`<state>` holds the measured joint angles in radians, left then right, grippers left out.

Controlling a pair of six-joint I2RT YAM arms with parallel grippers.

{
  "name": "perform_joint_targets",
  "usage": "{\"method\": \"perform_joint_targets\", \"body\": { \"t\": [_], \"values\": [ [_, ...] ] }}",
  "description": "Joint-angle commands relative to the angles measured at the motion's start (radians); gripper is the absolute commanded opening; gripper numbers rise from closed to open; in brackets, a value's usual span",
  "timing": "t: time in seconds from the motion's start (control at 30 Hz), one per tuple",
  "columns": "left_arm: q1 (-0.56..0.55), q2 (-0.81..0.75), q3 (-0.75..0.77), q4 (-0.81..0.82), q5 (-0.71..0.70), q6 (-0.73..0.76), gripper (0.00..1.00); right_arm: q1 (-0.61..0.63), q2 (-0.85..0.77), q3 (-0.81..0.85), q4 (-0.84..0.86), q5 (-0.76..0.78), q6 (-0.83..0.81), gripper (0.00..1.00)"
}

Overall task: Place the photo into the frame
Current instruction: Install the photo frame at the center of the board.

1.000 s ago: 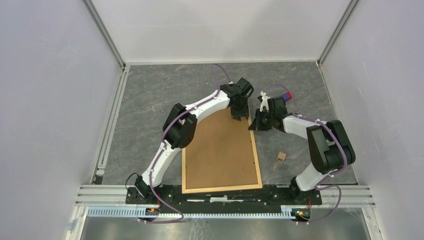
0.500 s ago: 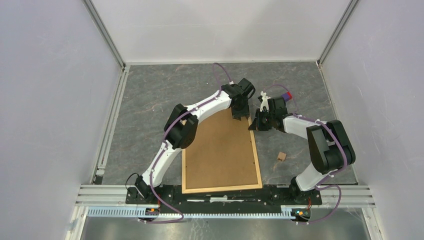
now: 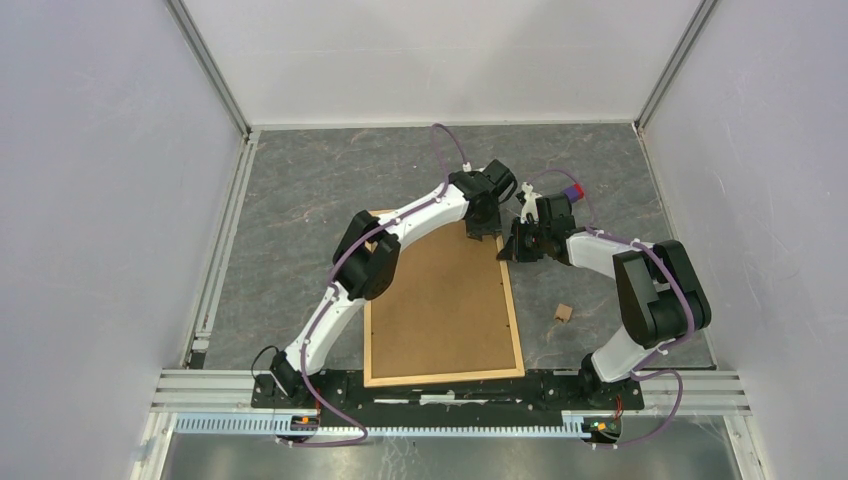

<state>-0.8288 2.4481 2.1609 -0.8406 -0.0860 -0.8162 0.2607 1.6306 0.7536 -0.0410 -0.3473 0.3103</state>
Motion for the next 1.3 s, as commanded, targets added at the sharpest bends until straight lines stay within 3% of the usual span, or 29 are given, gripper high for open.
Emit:
{"method": "perform_joint_targets", "body": {
  "t": [0.0,0.77,0.97,1.27],
  "values": [
    [-0.012,0.083,0.012,-0.044,-0.079,-0.035,0.44,0.008,0.06,-0.051,-0.029,0.054,-0.051,0.0],
    [-0.032,0.188,0.092,-0.122,-0.207,-0.046,0.42,0.009,0.053,-0.056,-0.034,0.064,-0.054,0.0],
    [-0.035,0.186,0.085,-0.165,-0.28,-0.06,0.42,0.009,0.035,-0.059,-0.042,0.075,-0.056,0.0],
    [-0.006,0.137,-0.009,-0.13,-0.25,-0.057,0.46,0.009,0.023,-0.066,-0.049,0.112,-0.057,0.0]
  ]
}}
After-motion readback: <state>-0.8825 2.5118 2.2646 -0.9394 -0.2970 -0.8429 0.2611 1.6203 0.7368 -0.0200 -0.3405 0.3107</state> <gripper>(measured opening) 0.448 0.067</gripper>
